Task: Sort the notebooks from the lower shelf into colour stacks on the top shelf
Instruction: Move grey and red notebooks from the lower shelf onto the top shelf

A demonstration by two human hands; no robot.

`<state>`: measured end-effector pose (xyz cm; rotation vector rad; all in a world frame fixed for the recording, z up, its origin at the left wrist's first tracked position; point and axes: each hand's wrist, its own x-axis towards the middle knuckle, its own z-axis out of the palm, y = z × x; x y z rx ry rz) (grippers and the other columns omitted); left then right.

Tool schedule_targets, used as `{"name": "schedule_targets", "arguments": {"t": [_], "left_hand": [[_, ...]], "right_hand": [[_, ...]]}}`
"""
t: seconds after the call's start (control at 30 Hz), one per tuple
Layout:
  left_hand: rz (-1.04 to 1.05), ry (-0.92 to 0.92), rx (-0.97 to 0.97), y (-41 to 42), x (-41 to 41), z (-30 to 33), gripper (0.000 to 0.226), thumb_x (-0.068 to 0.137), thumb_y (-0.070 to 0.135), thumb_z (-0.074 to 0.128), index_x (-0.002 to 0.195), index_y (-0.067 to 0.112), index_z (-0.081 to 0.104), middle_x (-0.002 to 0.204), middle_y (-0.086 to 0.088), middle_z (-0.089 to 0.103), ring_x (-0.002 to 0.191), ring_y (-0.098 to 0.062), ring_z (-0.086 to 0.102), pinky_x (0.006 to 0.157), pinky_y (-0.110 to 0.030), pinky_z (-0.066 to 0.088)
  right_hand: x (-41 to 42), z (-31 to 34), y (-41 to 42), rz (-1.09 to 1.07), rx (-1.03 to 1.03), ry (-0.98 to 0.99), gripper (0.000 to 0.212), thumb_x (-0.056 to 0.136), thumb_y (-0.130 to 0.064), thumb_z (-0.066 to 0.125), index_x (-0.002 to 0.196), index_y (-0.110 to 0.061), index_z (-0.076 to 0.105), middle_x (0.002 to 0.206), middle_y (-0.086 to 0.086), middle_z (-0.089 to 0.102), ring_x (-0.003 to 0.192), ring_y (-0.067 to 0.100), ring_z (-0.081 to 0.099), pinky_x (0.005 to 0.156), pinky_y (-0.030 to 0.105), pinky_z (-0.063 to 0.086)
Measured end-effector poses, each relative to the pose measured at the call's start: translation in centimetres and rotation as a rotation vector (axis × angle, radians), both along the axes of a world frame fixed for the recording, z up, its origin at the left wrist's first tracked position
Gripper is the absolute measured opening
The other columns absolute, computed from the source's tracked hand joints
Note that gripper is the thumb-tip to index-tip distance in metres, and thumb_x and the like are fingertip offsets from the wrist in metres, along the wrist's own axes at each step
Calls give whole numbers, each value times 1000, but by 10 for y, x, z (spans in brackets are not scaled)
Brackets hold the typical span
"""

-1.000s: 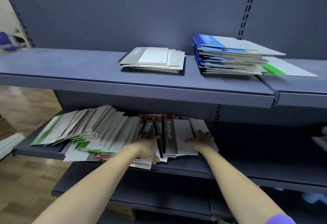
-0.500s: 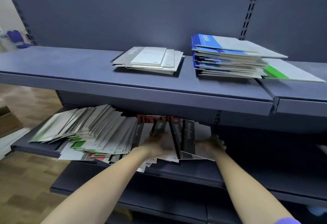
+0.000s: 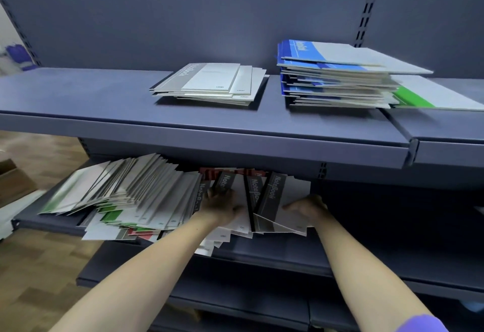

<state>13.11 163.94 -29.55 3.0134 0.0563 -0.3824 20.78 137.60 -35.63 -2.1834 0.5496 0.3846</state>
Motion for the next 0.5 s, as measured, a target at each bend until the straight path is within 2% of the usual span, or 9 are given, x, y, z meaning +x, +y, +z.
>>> {"name": "schedule_targets", "arguments": {"t": [0.07, 0.1, 0.2, 0.27, 0.33, 0.43, 0.5], "left_hand": [[66, -4, 49, -1, 4, -2, 70, 99, 62, 32, 153, 18, 27, 162, -13, 19, 147, -47, 7, 119, -55, 18], [99, -10, 75, -1, 5, -3, 72, 99, 61, 31, 153, 14, 26, 162, -16, 20, 146, -48, 8, 119, -55, 18], [131, -25, 105, -2, 9, -6, 75, 101, 58, 30, 154, 6, 22, 161, -20, 20, 147, -45, 11, 119, -53, 18], [102, -34, 82, -3, 10, -7, 71, 102, 52, 32, 154, 4, 23, 159, -21, 22, 147, -41, 15, 119, -50, 20], [49, -60, 31, -5, 10, -6, 60, 101, 44, 37, 150, 9, 30, 156, -17, 29, 144, -38, 23, 115, -48, 29], [-69, -66, -37, -9, 9, -5, 47, 99, 34, 41, 142, 16, 40, 151, -10, 36, 138, -33, 31, 108, -47, 38], [-102, -62, -57, -10, 8, -5, 44, 99, 31, 41, 140, 15, 43, 148, -8, 39, 136, -32, 34, 105, -47, 41]], "right_hand": [[-20, 33, 13, -42, -25, 4, 134, 37, -55, 94, 145, -2, 34, 141, 20, 49, 128, 39, 49, 103, 43, 47], [-23, 41, 16, -55, -30, 10, 130, 43, -50, 95, 145, -2, 32, 141, 21, 47, 128, 40, 48, 103, 43, 47], [-23, 46, 18, -61, 46, -35, 118, 41, -38, 97, 133, -1, 33, 134, 21, 54, 121, 40, 55, 97, 48, 52], [-23, 45, 17, -56, 67, -49, 111, 50, -32, 97, 133, 1, 32, 133, 19, 56, 121, 38, 57, 97, 44, 52], [-23, 42, 14, -56, 81, -45, 98, 60, -26, 95, 134, 5, 40, 127, 16, 60, 113, 33, 62, 87, 34, 53], [-20, 39, 13, -30, 156, -50, 54, 66, -15, 92, 110, 3, 66, 105, 15, 69, 81, 23, 64, 71, 29, 53], [-18, 39, 15, -18, 180, -53, 49, 67, -11, 90, 108, 4, 68, 100, 13, 69, 79, 22, 64, 64, 26, 52]]}}
